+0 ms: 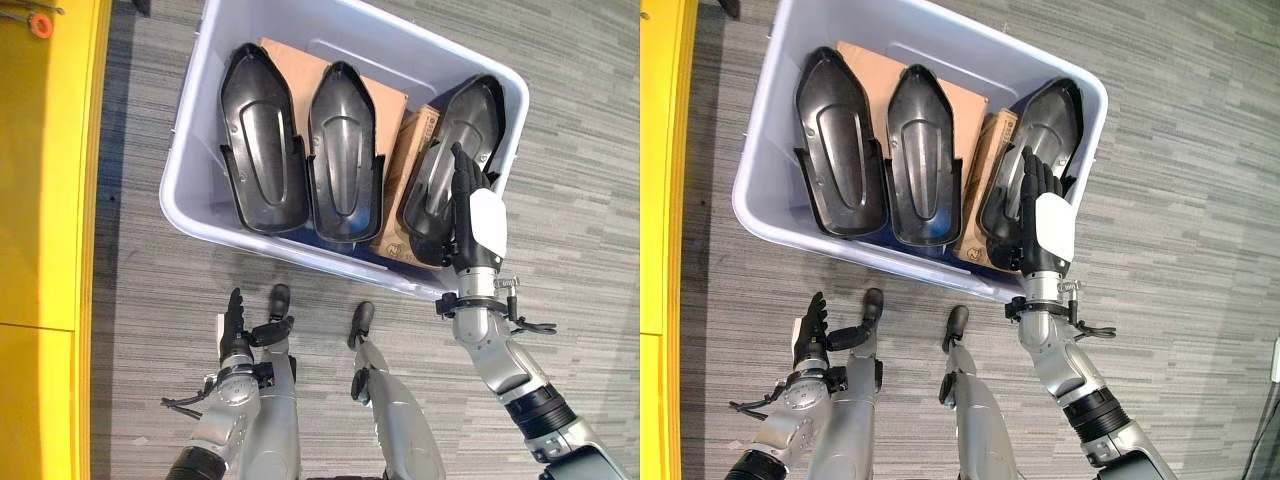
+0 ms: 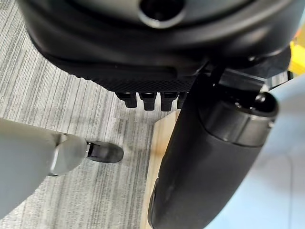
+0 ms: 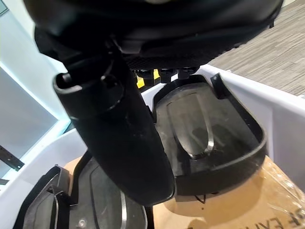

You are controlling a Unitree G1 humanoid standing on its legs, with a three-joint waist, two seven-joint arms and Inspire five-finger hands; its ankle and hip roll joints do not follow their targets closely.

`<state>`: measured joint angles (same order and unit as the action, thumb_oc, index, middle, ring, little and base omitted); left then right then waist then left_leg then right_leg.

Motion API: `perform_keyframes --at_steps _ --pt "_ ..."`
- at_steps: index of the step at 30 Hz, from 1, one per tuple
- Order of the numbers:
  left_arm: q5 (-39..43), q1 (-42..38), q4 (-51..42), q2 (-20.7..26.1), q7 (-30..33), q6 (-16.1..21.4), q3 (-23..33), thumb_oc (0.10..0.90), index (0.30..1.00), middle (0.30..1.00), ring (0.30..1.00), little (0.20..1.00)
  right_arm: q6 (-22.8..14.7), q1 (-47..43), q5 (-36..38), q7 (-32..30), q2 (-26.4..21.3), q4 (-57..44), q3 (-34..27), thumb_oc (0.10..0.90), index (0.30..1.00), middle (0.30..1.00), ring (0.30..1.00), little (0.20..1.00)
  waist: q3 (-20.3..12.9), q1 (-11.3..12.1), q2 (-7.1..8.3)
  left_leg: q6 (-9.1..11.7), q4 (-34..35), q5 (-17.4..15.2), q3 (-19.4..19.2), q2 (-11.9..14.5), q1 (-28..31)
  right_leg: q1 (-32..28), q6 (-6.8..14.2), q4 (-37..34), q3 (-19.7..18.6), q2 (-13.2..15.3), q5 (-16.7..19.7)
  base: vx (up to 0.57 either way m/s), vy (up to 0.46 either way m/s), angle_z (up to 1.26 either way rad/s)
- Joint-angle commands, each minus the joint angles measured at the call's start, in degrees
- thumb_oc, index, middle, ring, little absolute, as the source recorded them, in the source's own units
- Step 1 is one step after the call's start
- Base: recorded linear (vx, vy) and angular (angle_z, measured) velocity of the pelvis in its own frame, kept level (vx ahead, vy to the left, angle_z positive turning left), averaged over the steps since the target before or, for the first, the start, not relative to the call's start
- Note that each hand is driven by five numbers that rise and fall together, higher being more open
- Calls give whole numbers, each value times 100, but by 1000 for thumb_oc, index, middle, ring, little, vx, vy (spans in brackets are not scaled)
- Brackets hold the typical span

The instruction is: Move parts from the plastic box to the shelf.

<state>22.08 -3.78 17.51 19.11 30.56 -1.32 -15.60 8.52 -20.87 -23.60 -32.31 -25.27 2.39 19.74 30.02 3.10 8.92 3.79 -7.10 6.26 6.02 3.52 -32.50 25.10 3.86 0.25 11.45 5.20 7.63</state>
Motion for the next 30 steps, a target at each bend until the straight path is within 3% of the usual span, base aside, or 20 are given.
perform_keyframes --at_steps 1,13,30 --pt "-167 380 -514 109 30 193 217 900 1000 1000 1000 1000 -197 -172 -254 -175 -370 -590 -65 900 1000 1000 1000 1000 -23 -8 114 -211 -912 -810 -77 -102 -127 -27 532 731 -128 555 -573 0 0 0" --pt "-184 484 -645 117 -4 139 205 900 1000 1000 1000 1000 -166 -175 -189 -190 -326 -519 -29 900 1000 1000 1000 1000 -23 -56 -19 -304 -1749 -1137 0 -209 -825 742 422 1644 -189 585 -952 5 5 3" --pt "-217 522 -723 109 62 160 191 900 1000 1000 1000 1000 -66 -94 -263 -345 -364 -404 -134 900 1000 1000 1000 1000 -23 -127 -168 -336 -2024 -1196 -20 -242 -1273 1297 357 2067 -246 625 -1113 2 -1 -1"
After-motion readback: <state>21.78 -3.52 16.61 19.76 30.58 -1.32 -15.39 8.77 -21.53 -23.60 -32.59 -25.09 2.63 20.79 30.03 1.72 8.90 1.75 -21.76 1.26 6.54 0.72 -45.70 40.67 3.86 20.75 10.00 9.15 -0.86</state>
